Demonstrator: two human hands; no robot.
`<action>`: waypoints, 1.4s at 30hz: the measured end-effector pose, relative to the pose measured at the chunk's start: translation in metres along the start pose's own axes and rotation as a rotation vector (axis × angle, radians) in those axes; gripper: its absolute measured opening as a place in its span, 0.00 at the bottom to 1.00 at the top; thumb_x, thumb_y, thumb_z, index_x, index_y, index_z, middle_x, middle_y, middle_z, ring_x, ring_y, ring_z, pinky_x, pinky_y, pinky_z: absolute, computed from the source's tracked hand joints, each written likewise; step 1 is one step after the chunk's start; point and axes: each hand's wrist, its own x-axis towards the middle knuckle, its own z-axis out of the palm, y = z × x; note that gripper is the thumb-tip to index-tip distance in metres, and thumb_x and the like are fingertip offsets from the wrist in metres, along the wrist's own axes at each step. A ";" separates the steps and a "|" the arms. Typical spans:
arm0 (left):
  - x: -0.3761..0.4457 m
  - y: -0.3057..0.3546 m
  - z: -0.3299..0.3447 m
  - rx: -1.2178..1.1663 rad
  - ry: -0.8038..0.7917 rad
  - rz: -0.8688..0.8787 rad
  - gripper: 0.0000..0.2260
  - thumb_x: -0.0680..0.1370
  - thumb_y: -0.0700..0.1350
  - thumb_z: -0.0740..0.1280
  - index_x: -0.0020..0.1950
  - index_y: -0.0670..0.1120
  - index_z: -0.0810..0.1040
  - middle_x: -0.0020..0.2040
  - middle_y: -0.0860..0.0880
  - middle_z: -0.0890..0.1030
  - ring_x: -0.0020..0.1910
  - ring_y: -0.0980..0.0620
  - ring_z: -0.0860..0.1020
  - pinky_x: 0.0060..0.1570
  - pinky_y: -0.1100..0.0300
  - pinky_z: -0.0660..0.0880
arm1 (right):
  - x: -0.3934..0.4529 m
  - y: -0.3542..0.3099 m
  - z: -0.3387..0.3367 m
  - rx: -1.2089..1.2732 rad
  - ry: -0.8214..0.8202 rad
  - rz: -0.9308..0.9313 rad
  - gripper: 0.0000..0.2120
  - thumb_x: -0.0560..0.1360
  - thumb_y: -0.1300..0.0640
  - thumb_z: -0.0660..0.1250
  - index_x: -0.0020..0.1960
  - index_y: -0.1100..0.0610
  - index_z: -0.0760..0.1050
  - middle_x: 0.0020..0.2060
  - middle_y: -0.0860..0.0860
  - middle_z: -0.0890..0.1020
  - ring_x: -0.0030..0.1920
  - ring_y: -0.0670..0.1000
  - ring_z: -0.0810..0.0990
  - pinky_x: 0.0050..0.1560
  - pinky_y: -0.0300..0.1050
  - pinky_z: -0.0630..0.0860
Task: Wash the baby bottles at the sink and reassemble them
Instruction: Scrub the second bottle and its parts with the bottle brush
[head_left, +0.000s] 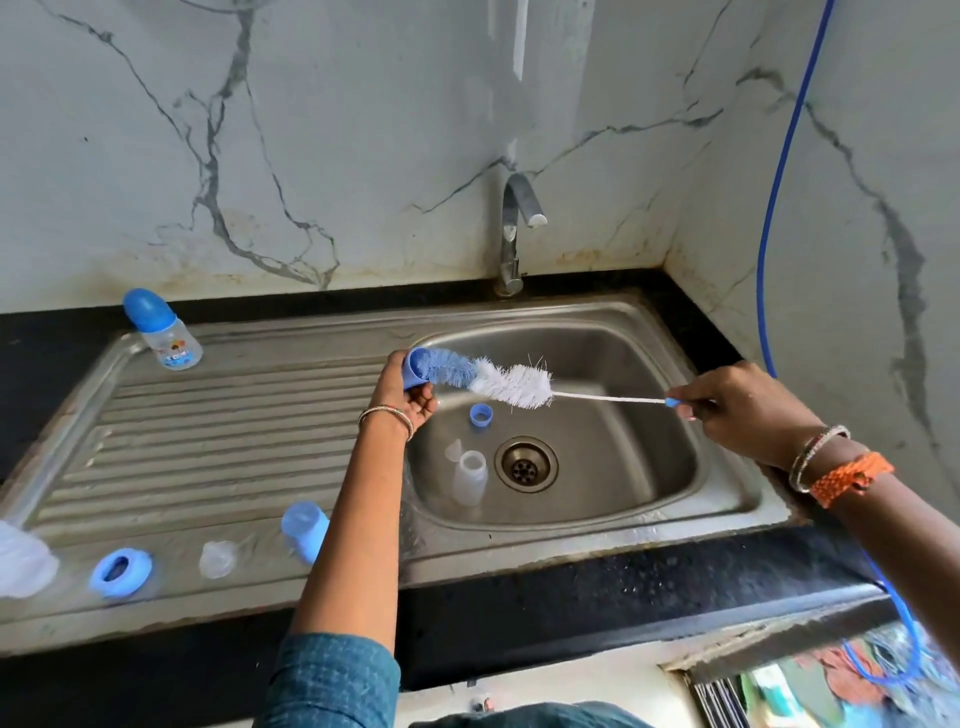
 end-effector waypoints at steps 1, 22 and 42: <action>0.000 -0.001 0.001 0.052 0.002 0.015 0.14 0.75 0.55 0.65 0.38 0.45 0.73 0.24 0.49 0.73 0.17 0.58 0.68 0.30 0.64 0.66 | 0.001 -0.003 0.000 -0.059 0.063 0.004 0.10 0.70 0.65 0.70 0.49 0.55 0.85 0.43 0.54 0.85 0.44 0.60 0.82 0.40 0.50 0.78; -0.006 -0.015 -0.008 -0.098 -0.284 0.052 0.07 0.80 0.41 0.59 0.54 0.49 0.74 0.50 0.42 0.77 0.49 0.44 0.77 0.53 0.49 0.74 | 0.015 0.006 0.005 0.431 -0.333 0.311 0.10 0.77 0.58 0.66 0.38 0.57 0.82 0.24 0.48 0.78 0.21 0.43 0.72 0.23 0.35 0.66; 0.018 0.007 0.013 -0.472 -0.115 0.223 0.07 0.80 0.41 0.61 0.42 0.43 0.69 0.39 0.44 0.72 0.40 0.48 0.74 0.55 0.48 0.74 | 0.021 -0.030 0.033 -0.056 0.186 0.126 0.06 0.70 0.53 0.71 0.44 0.52 0.75 0.41 0.51 0.81 0.44 0.60 0.80 0.38 0.45 0.67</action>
